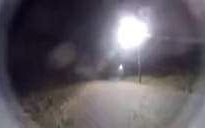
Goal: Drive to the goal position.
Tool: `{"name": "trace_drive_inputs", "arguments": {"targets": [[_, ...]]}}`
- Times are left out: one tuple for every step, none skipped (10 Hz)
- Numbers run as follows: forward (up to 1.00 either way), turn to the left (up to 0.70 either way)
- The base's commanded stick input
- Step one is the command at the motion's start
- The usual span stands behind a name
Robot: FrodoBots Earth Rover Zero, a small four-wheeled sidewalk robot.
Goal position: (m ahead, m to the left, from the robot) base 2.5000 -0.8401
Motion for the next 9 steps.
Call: {"name": "trace_drive_inputs", "arguments": {"targets": [[1.00, 0.07], [1.00, 0.06], [1.00, 0.04], [1.00, 0.04], [1.00, 0.04], [1.00, 0.04], [1.00, 0.03], [1.00, 0.03], [1.00, 0.03]]}}
